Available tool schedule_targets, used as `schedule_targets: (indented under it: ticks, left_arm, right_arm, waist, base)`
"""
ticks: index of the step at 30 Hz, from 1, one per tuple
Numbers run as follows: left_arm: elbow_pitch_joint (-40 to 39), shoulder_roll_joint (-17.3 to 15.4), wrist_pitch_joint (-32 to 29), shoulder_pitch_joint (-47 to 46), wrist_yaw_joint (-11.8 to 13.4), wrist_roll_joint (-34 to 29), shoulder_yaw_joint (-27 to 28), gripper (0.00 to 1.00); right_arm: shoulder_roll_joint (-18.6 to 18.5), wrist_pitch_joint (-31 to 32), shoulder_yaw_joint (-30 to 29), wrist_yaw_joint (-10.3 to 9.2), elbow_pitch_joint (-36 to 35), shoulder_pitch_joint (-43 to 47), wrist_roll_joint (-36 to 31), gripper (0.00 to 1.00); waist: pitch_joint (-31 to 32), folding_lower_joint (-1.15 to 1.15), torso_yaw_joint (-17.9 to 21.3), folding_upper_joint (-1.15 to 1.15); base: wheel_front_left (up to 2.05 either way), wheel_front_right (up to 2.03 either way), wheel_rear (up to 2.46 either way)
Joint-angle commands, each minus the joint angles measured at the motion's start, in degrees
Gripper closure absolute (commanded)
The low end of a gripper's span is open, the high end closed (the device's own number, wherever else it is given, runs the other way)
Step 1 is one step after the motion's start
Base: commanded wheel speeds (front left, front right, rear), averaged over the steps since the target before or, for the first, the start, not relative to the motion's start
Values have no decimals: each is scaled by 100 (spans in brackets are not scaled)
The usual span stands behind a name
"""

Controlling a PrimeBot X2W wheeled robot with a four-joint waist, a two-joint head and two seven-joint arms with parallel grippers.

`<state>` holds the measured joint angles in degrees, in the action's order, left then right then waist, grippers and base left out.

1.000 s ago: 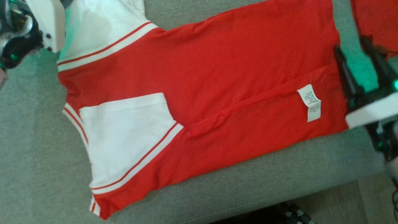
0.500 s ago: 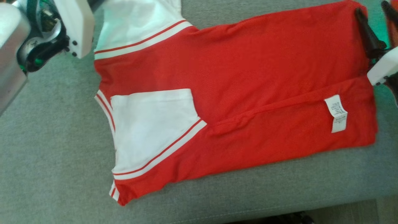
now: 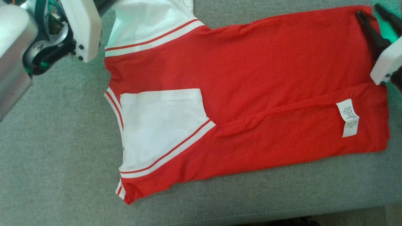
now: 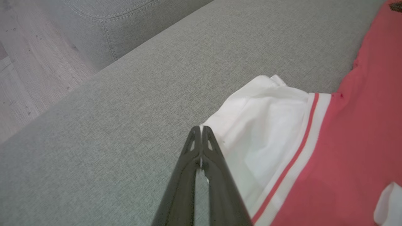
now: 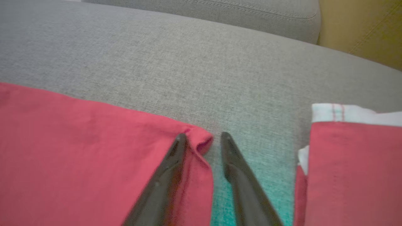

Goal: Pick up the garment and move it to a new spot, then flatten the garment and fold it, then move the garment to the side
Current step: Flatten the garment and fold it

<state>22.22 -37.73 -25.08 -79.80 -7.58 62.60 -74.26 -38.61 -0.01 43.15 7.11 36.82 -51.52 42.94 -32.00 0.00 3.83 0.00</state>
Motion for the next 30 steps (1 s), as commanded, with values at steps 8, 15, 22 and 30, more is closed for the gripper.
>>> schedule_targets:
  ticks: [8, 15, 22, 30]
  left_arm:
    - [-195, -281, 324, -388, 9, 26, 159, 100]
    - [-252, -339, 1333, -689, 9, -284, 155, 100]
    - [-370, -525, 2016, -764, 9, -241, 152, 100]
    - [-1719, -1297, 2218, 500, 182, -171, 111, 100]
  right_arm:
    - [-405, -173, 496, 37, -133, -161, 565, 100]
    - [-511, -851, 520, 37, -15, -444, 715, 100]
    - [-801, -1253, 474, 37, -104, -279, 1030, 100]
    - [-1310, -1453, 286, 37, -412, 805, 1209, 100]
  waist:
    - [12, 0, -29, 0]
    - [93, 0, -47, 0]
    - [301, 0, -171, 0]
    - [645, 0, -460, 0]
  base:
    - [0, 0, 0]
    - [0, 0, 0]
    - [0, 0, 0]
    - [0, 0, 0]
